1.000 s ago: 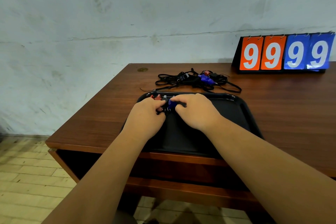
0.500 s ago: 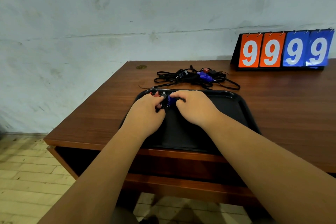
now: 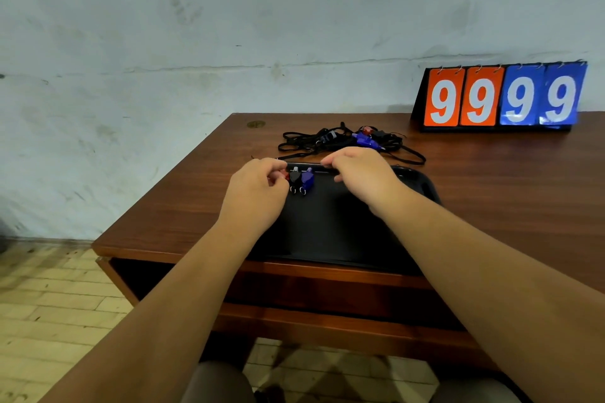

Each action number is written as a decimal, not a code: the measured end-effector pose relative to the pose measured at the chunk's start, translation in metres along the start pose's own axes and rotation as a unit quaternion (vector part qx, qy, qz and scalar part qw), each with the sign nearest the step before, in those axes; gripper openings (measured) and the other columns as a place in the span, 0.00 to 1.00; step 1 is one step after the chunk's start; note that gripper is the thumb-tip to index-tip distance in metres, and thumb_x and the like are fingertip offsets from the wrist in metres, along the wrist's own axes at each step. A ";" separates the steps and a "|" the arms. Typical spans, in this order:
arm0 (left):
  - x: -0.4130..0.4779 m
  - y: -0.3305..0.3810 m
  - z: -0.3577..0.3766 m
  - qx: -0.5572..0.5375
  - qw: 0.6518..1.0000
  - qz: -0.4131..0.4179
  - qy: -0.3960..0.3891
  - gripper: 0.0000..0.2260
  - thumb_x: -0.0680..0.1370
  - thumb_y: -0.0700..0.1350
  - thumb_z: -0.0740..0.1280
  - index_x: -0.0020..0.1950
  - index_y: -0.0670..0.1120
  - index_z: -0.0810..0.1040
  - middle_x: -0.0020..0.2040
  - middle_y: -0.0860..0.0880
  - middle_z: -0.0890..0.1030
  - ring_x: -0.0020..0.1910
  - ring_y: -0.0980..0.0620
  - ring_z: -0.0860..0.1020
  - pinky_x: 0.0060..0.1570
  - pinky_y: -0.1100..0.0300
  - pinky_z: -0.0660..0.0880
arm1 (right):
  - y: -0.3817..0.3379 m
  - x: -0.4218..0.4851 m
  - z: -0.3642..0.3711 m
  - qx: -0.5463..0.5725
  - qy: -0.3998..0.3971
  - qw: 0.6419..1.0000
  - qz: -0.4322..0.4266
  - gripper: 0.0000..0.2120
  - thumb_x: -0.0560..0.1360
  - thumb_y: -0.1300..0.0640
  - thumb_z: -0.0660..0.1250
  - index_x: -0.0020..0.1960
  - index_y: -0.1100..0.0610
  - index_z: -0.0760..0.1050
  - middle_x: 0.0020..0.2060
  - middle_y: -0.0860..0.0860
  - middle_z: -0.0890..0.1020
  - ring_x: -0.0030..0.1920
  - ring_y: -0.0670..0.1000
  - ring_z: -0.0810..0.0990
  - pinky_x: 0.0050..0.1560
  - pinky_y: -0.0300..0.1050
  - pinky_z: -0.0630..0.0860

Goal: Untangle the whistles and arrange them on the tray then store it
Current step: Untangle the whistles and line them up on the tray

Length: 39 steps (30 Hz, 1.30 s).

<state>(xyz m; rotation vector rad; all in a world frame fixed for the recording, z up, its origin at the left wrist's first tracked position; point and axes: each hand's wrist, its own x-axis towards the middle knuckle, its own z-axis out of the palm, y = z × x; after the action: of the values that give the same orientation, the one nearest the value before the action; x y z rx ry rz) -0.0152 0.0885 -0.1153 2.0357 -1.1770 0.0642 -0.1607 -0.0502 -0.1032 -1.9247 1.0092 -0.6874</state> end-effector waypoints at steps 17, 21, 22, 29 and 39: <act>0.083 0.053 0.020 -0.022 0.994 0.004 -0.104 0.13 0.83 0.45 0.65 0.60 0.57 0.86 0.55 0.57 0.83 0.44 0.59 0.81 0.40 0.65 0.72 | 0.031 0.055 -0.095 0.035 0.082 0.993 0.071 0.11 0.84 0.59 0.65 0.59 0.57 0.86 0.52 0.53 0.87 0.50 0.51 0.84 0.54 0.49 0.84; 0.117 0.059 0.038 0.010 0.992 0.016 -0.123 0.12 0.82 0.44 0.65 0.59 0.56 0.86 0.57 0.55 0.84 0.47 0.59 0.80 0.43 0.63 0.73 | 0.033 0.076 -0.091 -0.022 0.074 0.996 0.044 0.11 0.85 0.57 0.66 0.57 0.54 0.87 0.53 0.53 0.86 0.55 0.54 0.84 0.65 0.56 0.81; 0.125 0.060 0.043 0.020 0.991 0.018 -0.131 0.13 0.82 0.43 0.65 0.60 0.55 0.86 0.57 0.55 0.84 0.45 0.59 0.79 0.42 0.62 0.73 | 0.034 0.082 -0.091 -0.029 0.074 0.996 0.041 0.10 0.85 0.57 0.66 0.56 0.54 0.87 0.52 0.52 0.86 0.54 0.53 0.83 0.64 0.55 0.82; 0.175 0.064 0.088 0.101 0.980 0.051 -0.163 0.13 0.83 0.42 0.67 0.63 0.50 0.86 0.64 0.50 0.84 0.61 0.48 0.80 0.62 0.56 0.77 | 0.053 0.129 -0.091 -0.128 0.054 0.990 -0.015 0.11 0.84 0.59 0.67 0.61 0.49 0.85 0.57 0.44 0.82 0.51 0.44 0.78 0.56 0.41 0.75; 0.212 0.045 0.120 0.197 0.963 0.053 -0.176 0.11 0.81 0.42 0.71 0.64 0.46 0.84 0.59 0.45 0.84 0.57 0.44 0.81 0.56 0.53 0.79 | 0.087 0.151 -0.084 -0.179 0.005 0.982 -0.058 0.16 0.82 0.56 0.72 0.69 0.47 0.82 0.62 0.47 0.84 0.58 0.47 0.81 0.56 0.39 0.74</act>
<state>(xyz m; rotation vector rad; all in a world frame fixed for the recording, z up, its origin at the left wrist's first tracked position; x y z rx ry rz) 0.0343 -0.1531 -0.0885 2.3964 -1.5974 -0.0145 -0.1781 -0.2420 -0.1231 -2.3090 1.0894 -0.6113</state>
